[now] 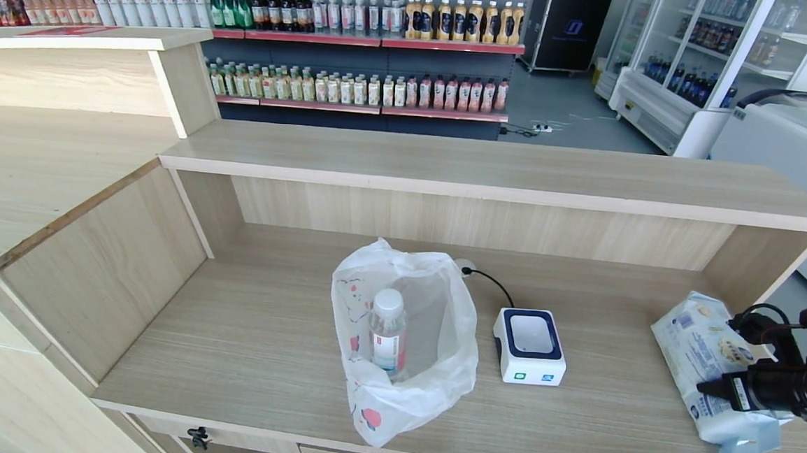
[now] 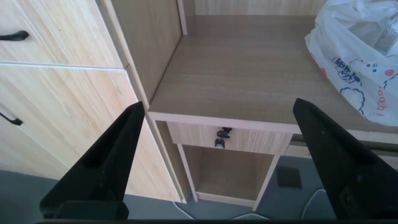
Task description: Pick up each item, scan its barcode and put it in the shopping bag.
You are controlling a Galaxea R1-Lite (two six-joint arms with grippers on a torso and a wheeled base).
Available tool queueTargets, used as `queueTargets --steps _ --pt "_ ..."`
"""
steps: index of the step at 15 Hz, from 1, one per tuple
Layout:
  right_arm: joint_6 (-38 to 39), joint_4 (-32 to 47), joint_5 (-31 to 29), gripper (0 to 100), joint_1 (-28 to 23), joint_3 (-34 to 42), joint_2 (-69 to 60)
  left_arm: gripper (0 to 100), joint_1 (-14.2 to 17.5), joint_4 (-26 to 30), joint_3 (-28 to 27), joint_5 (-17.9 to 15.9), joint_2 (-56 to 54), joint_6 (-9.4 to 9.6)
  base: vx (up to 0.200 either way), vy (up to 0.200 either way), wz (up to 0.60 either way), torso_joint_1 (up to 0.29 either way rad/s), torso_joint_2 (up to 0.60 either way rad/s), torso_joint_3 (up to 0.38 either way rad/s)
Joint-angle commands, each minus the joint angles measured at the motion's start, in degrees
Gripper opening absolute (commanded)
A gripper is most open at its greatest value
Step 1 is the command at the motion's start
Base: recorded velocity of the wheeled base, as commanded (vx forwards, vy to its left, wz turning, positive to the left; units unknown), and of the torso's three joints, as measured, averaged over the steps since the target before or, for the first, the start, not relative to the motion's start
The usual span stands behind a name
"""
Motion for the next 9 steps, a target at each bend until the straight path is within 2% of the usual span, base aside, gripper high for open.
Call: queueTargets --steps 1,2,7,9 --pt "0.0 0.0 0.3 0 0.0 -0.2 -2.7 100 0.0 0.0 0.0 0.0 0.0 0.00 0.000 0.000 0.00 0.000 0.00 0.000" --pt "0.0 0.2 1.8 0 0.1 -0.1 -6.8 100 0.0 0.0 0.0 0.0 0.0 0.00 0.000 0.000 0.00 0.000 0.00 0.000" --pt "-1.1 10.9 23.4 0 0.0 5.3 -37.1 100 0.0 0.0 0.0 0.0 0.0 0.00 0.000 0.000 0.00 0.000 0.00 0.000" --pt "-2.2 15.3 30.0 0 2.5 8.1 -45.5 100 0.0 0.0 0.0 0.0 0.0 0.00 0.000 0.000 0.00 0.000 0.00 0.000"
